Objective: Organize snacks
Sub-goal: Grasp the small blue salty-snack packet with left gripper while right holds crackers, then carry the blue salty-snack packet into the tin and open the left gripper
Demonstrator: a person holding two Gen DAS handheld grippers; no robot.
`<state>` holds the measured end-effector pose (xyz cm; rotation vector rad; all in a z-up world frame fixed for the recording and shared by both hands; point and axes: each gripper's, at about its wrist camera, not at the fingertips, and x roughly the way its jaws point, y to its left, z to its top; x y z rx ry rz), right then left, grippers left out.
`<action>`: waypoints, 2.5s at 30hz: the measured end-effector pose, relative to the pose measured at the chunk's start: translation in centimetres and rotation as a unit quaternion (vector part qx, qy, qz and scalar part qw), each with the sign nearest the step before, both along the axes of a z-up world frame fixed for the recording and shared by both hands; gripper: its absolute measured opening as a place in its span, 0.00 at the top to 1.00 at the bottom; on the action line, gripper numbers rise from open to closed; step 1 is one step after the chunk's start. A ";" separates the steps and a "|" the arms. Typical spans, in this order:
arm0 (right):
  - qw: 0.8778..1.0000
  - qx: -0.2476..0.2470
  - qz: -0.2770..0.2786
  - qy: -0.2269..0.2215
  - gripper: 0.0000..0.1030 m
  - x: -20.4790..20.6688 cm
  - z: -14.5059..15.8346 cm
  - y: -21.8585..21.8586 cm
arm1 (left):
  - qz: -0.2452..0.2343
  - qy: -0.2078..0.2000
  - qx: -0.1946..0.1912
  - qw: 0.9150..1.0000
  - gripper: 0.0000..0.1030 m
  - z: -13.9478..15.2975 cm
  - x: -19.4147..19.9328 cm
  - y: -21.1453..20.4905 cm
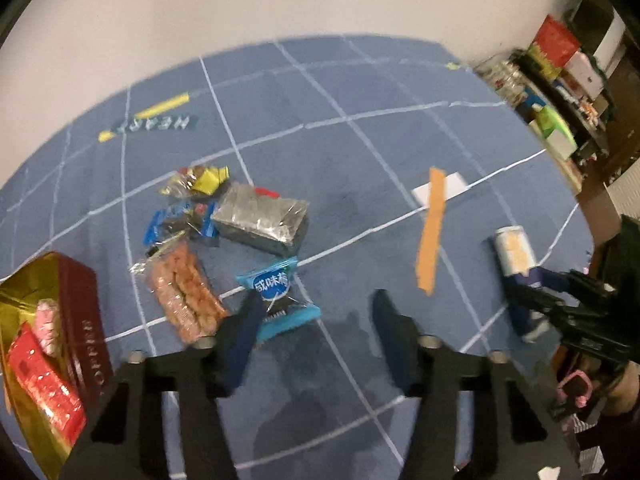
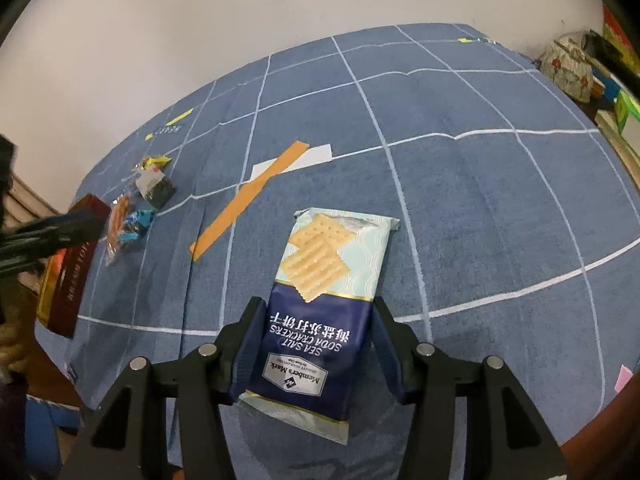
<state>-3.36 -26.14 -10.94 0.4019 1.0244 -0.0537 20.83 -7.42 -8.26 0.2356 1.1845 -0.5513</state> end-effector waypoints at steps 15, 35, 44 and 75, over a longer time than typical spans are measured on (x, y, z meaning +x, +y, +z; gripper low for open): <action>1.000 0.018 -0.003 -0.005 0.48 0.0 -0.1 -0.5 | 0.026 0.035 -0.005 0.999 0.76 -3.2 2.1 0.9; 0.999 -0.048 0.011 -0.009 0.48 0.1 0.0 1.4 | 0.166 -0.017 -0.059 0.984 0.78 5.6 -9.7 9.0; 0.997 -0.075 0.016 -0.012 0.48 0.1 -0.1 2.0 | 0.242 -0.049 -0.045 0.968 0.78 7.6 -12.5 16.1; 0.994 -0.102 0.024 -0.023 0.48 -0.2 -0.2 2.7 | 0.330 -0.096 0.041 0.938 0.78 5.4 -9.4 22.7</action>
